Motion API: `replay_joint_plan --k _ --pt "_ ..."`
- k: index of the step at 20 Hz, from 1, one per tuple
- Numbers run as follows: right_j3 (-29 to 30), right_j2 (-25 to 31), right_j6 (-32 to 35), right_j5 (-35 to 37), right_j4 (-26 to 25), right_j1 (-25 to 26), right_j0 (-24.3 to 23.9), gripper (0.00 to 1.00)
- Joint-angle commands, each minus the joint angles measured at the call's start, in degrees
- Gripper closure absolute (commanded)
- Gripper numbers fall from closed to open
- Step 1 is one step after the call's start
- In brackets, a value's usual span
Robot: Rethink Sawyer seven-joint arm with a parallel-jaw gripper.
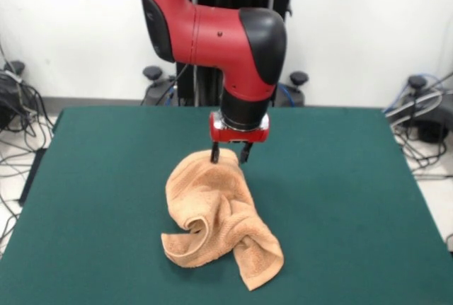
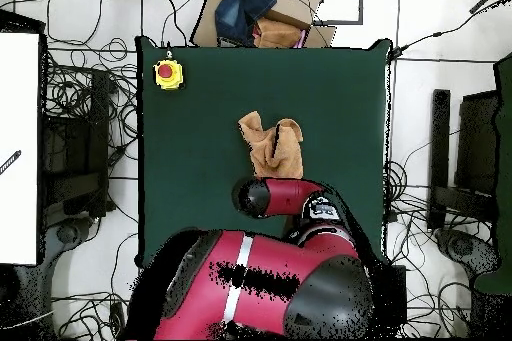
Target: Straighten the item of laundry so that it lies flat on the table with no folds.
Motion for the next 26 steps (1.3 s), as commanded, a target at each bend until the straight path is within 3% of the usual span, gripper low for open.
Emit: replay_joint_plan --k 1,5,16,26 --pt "1.40 3.15 7.05 -5.29 -2.41 3.62 -0.96 0.00" --pt "0.69 3.06 6.26 -6.68 -3.15 4.73 -1.51 0.00" --pt "-5.25 -4.81 5.84 -6.42 -5.52 8.78 4.71 0.00" --pt "-5.88 -4.79 5.93 -6.86 -4.94 9.59 4.46 0.00"
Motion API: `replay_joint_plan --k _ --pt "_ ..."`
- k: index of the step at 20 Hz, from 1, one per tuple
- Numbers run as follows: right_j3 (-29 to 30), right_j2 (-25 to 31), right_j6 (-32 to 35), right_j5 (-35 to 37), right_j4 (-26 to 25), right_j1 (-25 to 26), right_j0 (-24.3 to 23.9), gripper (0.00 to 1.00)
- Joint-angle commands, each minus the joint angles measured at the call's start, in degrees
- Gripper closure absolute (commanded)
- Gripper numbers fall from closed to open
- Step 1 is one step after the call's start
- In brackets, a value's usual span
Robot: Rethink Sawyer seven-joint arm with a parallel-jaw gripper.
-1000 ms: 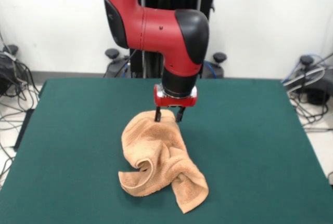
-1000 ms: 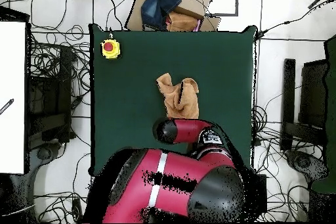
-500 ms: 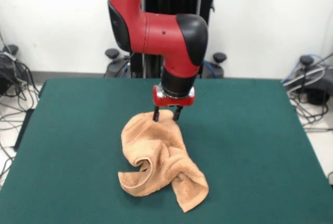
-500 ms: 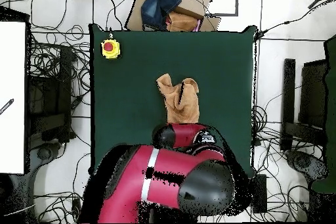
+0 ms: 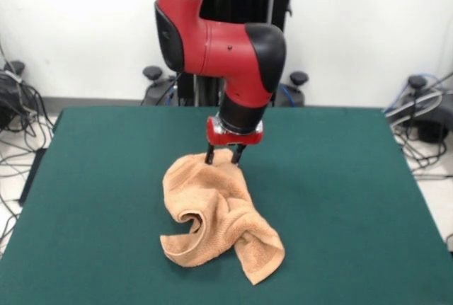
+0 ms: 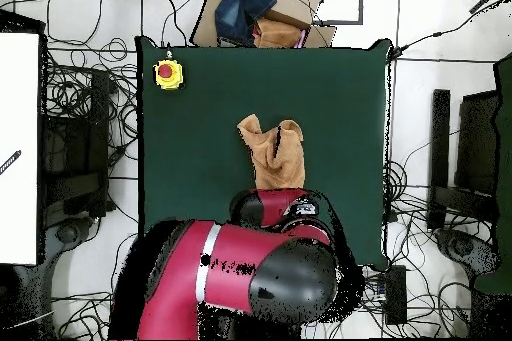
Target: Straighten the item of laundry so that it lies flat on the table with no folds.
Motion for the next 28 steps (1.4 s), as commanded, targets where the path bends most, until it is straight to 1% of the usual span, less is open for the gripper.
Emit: replay_joint_plan --k 1,5,10,12,17,21,28 --pt "-3.93 0.12 5.91 -1.12 -1.83 3.13 0.18 0.00" --pt "-2.34 0.51 6.63 -3.34 -2.11 2.27 -0.01 0.00" --pt "1.20 2.35 6.18 -3.62 -2.70 -1.41 -2.59 0.00" --pt "2.53 2.89 6.25 -5.18 -3.42 -1.99 -3.55 0.00" --pt "3.20 2.50 7.82 -6.34 -3.19 -1.90 -2.47 0.00" --pt "3.15 2.66 7.87 -5.88 -3.01 -2.09 -2.33 0.00" --pt "3.89 3.03 7.32 -6.28 -3.44 -2.20 -3.00 0.00"
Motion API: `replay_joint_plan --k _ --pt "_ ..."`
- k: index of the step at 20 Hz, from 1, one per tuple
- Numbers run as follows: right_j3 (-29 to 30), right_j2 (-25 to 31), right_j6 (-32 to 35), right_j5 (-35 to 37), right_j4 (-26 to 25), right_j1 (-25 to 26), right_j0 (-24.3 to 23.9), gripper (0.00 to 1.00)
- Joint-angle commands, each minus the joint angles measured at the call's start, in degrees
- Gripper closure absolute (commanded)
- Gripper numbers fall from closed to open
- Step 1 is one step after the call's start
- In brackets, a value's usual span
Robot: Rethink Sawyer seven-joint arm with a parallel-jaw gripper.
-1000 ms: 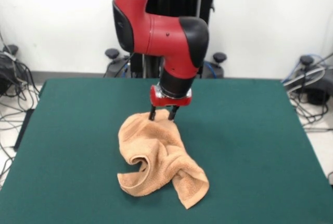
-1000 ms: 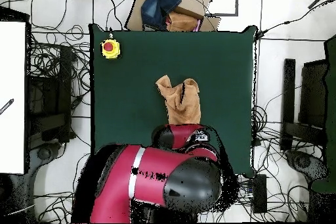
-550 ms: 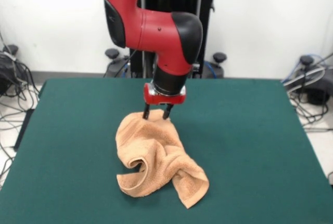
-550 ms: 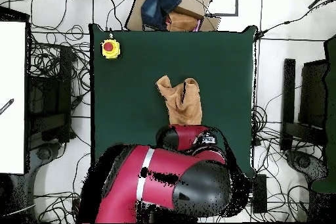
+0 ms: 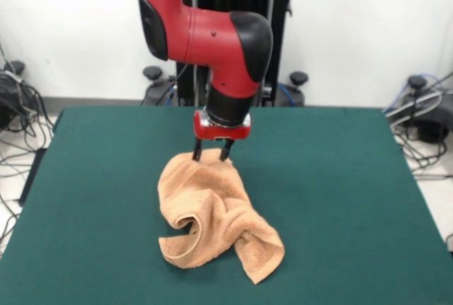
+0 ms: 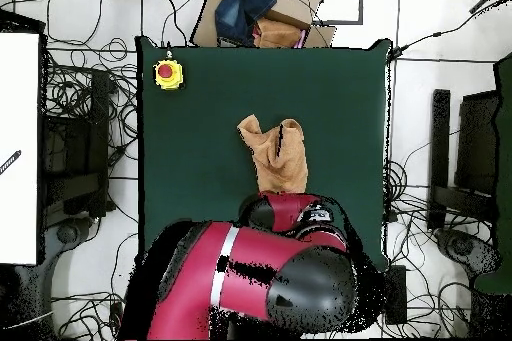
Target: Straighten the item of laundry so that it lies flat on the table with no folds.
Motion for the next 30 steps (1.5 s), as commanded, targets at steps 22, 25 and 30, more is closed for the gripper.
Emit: replay_joint_plan --k 22,25,30 --pt "1.67 4.71 7.09 0.46 -2.25 -1.85 -0.92 1.00" --pt "2.39 4.74 7.74 -1.26 -2.49 -1.09 -0.70 1.00" --pt "2.07 5.11 8.33 -0.95 -1.64 -0.95 -1.07 1.00"
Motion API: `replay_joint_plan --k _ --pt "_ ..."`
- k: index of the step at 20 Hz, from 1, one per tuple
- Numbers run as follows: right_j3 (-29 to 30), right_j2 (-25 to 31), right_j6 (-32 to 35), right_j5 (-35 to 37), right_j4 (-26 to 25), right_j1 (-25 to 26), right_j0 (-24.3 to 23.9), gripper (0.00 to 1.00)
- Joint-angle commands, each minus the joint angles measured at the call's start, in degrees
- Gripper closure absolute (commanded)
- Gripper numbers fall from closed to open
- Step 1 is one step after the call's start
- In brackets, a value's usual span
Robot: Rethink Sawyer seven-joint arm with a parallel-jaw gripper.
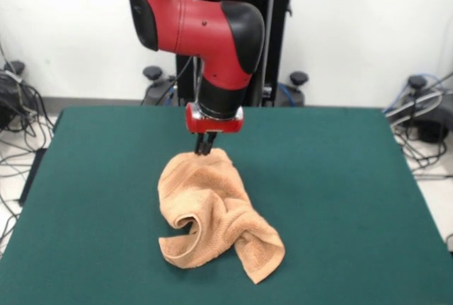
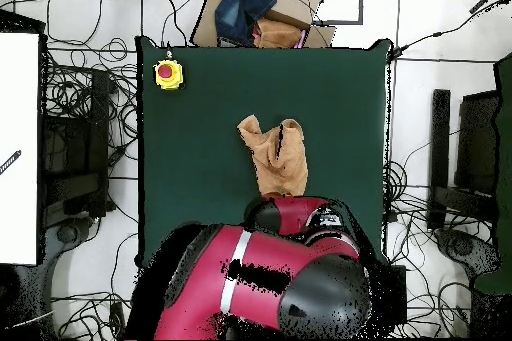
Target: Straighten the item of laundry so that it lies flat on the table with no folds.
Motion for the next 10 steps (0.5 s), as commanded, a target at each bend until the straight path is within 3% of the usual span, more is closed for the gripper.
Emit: replay_joint_plan --k 1,10 --pt "0.28 5.21 8.30 -0.86 0.62 1.49 0.51 1.00" --pt "-3.31 5.84 7.21 -3.68 -0.52 5.02 -0.92 1.00"
